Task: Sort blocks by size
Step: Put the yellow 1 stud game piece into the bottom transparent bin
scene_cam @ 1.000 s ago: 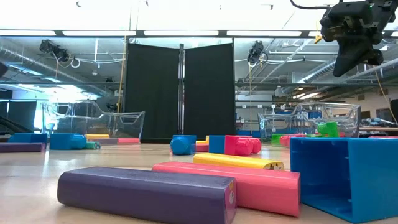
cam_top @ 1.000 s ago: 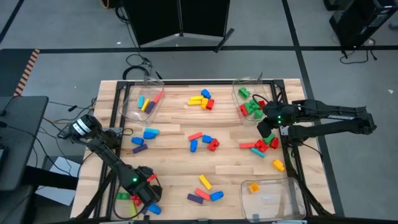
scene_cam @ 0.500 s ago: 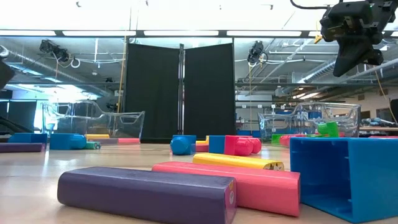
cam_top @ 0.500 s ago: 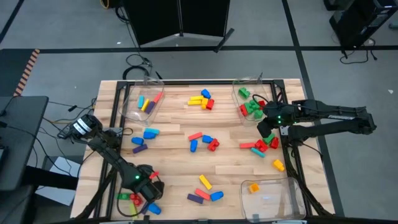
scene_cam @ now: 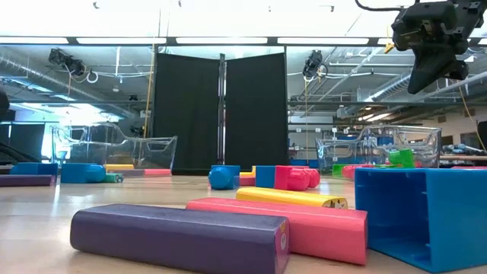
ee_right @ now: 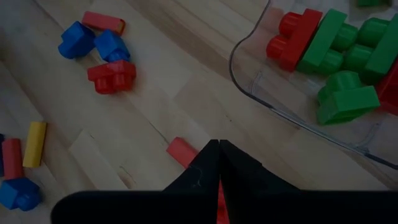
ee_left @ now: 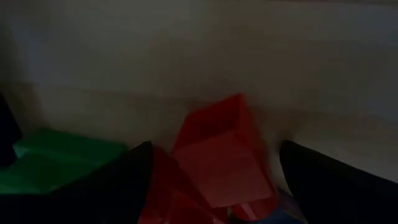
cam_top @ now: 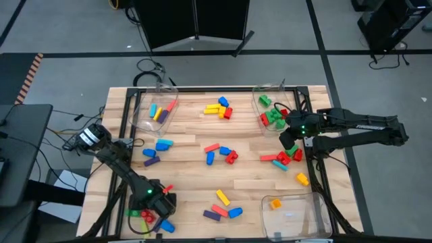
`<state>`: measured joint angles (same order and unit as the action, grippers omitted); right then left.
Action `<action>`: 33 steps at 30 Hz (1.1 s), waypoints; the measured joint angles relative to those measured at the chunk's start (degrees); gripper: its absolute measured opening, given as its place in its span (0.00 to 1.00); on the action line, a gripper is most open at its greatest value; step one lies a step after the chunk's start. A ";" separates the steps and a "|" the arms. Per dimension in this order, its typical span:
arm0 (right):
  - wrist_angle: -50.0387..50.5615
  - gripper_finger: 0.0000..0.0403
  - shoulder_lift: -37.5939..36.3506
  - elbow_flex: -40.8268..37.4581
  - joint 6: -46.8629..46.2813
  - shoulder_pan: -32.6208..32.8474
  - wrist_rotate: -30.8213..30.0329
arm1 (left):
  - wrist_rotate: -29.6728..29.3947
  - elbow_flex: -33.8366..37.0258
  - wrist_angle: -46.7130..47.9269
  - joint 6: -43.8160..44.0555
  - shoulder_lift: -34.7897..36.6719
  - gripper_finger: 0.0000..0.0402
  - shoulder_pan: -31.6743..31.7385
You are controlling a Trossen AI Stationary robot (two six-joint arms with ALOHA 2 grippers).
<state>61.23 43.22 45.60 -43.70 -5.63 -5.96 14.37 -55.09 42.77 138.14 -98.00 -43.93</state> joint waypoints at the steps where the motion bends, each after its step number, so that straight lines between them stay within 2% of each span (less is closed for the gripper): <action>1: 0.00 0.06 0.00 0.00 0.14 0.00 0.00 | 0.16 0.02 -0.24 0.18 0.00 0.87 0.22; 6: 0.00 0.06 0.00 0.00 0.30 0.00 -0.02 | 0.49 0.11 -1.30 1.27 0.00 0.86 1.48; 9: 0.00 0.04 0.00 0.00 0.39 0.00 -0.22 | 0.89 0.15 -2.18 1.99 -0.06 0.81 2.25; 23: 0.00 0.07 0.00 0.00 2.09 0.00 -0.44 | -2.79 0.13 -2.12 1.16 -0.04 0.35 3.81; 29: 0.00 0.04 0.00 0.00 2.96 0.00 -0.46 | -4.89 0.02 -2.03 -0.56 0.00 0.34 3.81; 33: 0.00 0.04 0.00 0.00 3.02 0.00 -0.44 | -11.04 -0.07 -0.83 -6.10 0.08 0.38 3.80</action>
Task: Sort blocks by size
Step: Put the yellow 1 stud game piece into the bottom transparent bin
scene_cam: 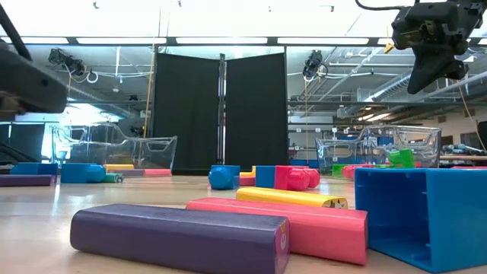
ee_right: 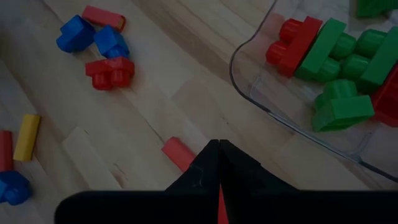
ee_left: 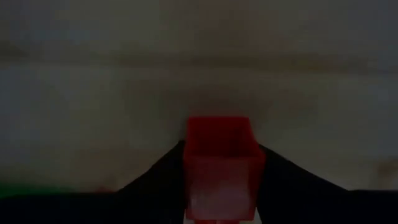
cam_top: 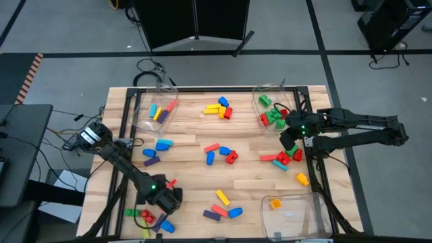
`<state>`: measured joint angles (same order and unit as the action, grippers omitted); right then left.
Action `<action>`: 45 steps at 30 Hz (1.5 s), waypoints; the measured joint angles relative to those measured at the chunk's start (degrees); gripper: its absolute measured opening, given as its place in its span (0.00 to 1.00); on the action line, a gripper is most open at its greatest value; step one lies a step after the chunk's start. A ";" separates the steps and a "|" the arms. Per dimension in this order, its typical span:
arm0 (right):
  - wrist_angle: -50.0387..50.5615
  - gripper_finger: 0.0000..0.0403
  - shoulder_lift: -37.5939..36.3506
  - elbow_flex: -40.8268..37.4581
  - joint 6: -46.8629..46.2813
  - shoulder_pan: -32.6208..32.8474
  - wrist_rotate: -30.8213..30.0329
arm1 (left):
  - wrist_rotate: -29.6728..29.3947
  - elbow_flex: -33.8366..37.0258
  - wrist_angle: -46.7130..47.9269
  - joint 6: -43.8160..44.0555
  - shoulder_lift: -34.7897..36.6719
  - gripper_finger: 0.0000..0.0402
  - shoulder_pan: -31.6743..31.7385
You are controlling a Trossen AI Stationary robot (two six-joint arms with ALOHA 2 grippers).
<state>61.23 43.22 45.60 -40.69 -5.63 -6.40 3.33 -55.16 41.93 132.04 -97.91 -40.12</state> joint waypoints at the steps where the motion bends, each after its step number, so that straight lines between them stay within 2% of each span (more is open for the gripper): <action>1: 0.00 0.04 0.00 0.00 0.17 0.00 0.01 | -1.78 0.00 0.20 -1.48 0.01 0.39 0.12; 7: 0.02 0.09 0.00 0.01 0.37 0.00 0.01 | -8.88 0.14 -0.77 -10.55 0.72 0.38 3.09; 10: 0.02 0.11 0.00 0.00 0.38 0.01 0.01 | -16.35 0.33 -0.60 -15.24 3.09 0.34 5.68; 13: 0.02 0.12 0.00 0.00 0.32 0.02 0.01 | -24.29 0.28 -0.70 -22.76 6.98 0.34 9.04; 19: -0.10 0.12 -0.02 0.00 0.17 0.00 0.60 | -35.95 0.22 -6.86 -53.58 14.49 0.34 17.66; 23: -1.80 0.13 -0.05 0.00 -1.91 0.32 2.68 | -37.25 0.22 -16.46 -74.50 17.58 0.34 25.00; 26: -4.64 0.15 -0.36 0.02 -4.06 1.25 3.00 | -34.77 0.22 -25.25 -86.33 18.73 0.34 31.89; 29: -5.47 0.19 -1.40 0.02 -6.82 2.50 2.92 | -24.89 0.17 -34.70 -96.34 19.02 0.34 39.99; 32: -4.31 0.24 -3.07 0.02 -11.66 4.10 2.76 | -14.24 0.17 -41.88 -102.67 19.02 0.34 47.73; 37: -4.97 0.30 -5.51 0.02 -23.40 8.70 2.86 | -4.10 -1.71 -44.43 -110.97 18.96 0.34 57.76; 40: -6.26 0.31 -5.27 0.04 -27.44 12.25 -2.69 | -0.33 -4.38 -44.92 -116.69 18.07 0.34 61.21; 45: -9.88 0.31 -2.59 -0.54 -30.00 16.11 -19.66 | 4.46 -9.51 -45.07 -123.81 14.95 0.34 64.07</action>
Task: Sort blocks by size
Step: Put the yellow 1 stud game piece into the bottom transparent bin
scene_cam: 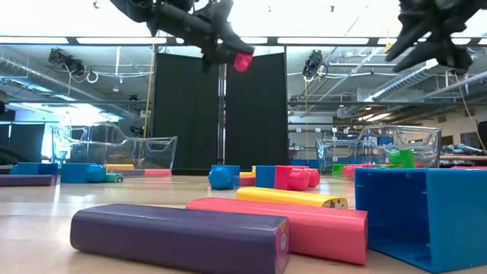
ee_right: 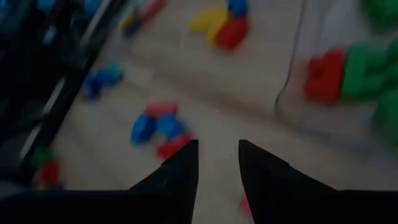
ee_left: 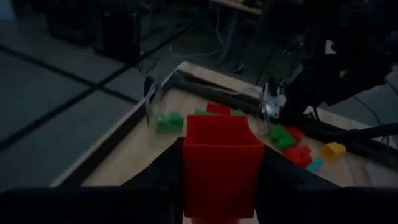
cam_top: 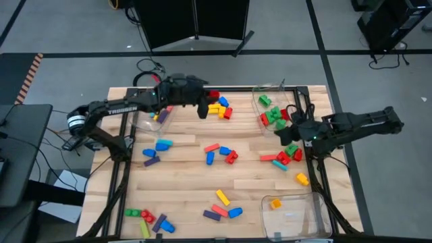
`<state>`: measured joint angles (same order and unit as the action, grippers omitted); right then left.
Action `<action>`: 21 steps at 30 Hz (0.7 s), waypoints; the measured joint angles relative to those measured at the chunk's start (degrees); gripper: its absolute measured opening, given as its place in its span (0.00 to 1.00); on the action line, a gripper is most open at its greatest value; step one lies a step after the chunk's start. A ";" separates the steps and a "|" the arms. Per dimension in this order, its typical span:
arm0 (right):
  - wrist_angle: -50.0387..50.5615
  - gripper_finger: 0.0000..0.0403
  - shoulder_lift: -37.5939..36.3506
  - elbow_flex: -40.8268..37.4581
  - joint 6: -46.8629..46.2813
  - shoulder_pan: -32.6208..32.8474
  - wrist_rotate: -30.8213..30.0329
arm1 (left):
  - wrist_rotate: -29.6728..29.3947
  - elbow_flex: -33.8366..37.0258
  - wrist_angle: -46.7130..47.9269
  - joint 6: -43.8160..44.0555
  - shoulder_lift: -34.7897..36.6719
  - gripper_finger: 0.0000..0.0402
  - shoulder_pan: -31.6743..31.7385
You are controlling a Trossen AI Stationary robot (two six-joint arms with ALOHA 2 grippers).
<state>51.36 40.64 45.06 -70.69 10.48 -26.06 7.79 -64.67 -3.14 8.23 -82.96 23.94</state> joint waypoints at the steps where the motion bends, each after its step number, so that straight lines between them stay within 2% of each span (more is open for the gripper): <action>1: -1.18 0.31 0.71 -0.57 0.14 0.26 -3.34 | 0.95 -1.18 -0.17 -1.04 -0.90 0.34 0.24; 5: -7.58 0.31 3.50 -3.36 3.54 0.18 -10.20 | 4.60 -5.09 0.06 -4.74 -4.28 0.34 1.04; 13: -18.04 0.33 8.08 -5.05 9.57 -0.27 -10.85 | 11.45 -10.47 -0.20 -8.02 -8.79 0.34 1.25; 17: -22.82 0.41 9.04 -5.10 13.00 -1.04 -10.85 | 13.63 -12.77 -0.60 -7.87 -9.89 0.34 1.16; 21: -29.05 0.57 9.27 -5.10 18.41 -1.96 -10.81 | 14.47 -13.63 -0.84 -6.31 -10.16 0.34 0.27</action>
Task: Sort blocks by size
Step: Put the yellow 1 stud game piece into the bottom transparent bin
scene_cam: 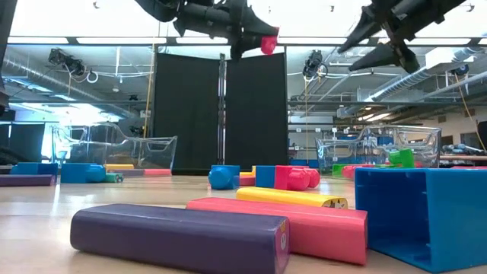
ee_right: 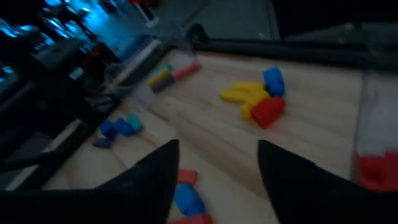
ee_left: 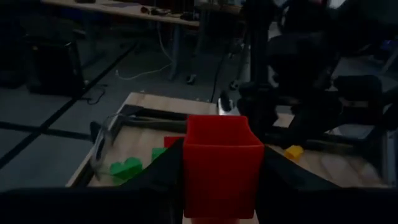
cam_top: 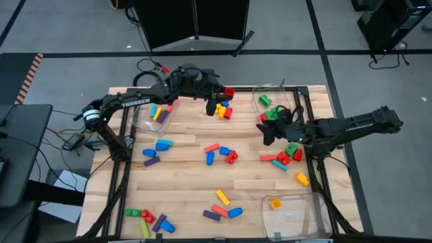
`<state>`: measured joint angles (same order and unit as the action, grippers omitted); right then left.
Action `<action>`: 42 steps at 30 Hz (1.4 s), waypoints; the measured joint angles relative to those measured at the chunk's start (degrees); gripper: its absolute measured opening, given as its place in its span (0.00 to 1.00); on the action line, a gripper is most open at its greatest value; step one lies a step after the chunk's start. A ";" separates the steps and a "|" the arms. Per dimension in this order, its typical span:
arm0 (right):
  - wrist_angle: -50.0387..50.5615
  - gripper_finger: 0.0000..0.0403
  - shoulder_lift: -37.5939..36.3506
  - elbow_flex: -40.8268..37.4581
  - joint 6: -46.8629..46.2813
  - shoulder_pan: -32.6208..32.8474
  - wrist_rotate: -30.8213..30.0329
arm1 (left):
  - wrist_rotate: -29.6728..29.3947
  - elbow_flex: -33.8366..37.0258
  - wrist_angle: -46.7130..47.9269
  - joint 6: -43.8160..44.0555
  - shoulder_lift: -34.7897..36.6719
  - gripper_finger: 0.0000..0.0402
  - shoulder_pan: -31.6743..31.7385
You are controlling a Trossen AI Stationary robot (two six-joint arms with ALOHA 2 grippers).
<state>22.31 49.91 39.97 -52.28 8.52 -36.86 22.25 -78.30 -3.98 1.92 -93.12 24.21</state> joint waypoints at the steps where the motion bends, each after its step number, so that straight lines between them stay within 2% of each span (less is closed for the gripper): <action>1: -1.77 0.61 0.00 0.00 1.68 -0.18 0.00 | 0.06 -0.02 -0.45 0.07 0.00 0.34 -0.42; 7: -8.80 0.88 -0.03 0.00 8.68 -0.44 1.01 | -1.99 -0.02 -2.68 2.54 0.02 0.34 -4.05; 10: -10.14 0.97 -0.02 0.00 9.08 -0.44 2.09 | -5.34 -0.02 -4.12 3.94 0.02 0.34 -6.27; 12: -10.30 0.98 -0.04 0.00 12.23 -0.55 3.79 | -7.18 -0.02 -6.26 5.48 0.00 0.34 -7.77; 16: -12.35 0.95 -0.01 0.00 18.02 -1.69 6.46 | -11.90 -0.02 -8.28 6.23 0.04 0.34 -10.90; 20: -19.01 0.92 -0.02 0.00 28.80 -3.01 13.51 | -15.32 -0.02 -10.50 7.14 0.04 0.34 -13.54; 24: -24.37 0.90 0.09 0.00 35.62 -4.12 17.57 | -16.62 -0.02 -11.96 8.19 -1.47 0.34 -15.30; 29: -24.55 0.87 2.13 0.99 38.98 -5.73 23.12 | -16.77 -0.84 -16.84 9.45 -5.42 0.34 -17.25; 37: -24.41 0.80 3.85 2.25 40.84 -6.54 23.52 | -16.18 -10.10 -11.93 10.27 -11.47 0.34 -17.84; 42: -24.04 0.73 3.87 2.19 40.95 -6.76 23.52 | -14.10 -13.07 -10.36 10.35 -14.29 0.34 -17.86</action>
<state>-1.73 53.78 42.15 -11.33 1.76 -13.34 8.15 -91.37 -14.34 12.27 -107.42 6.35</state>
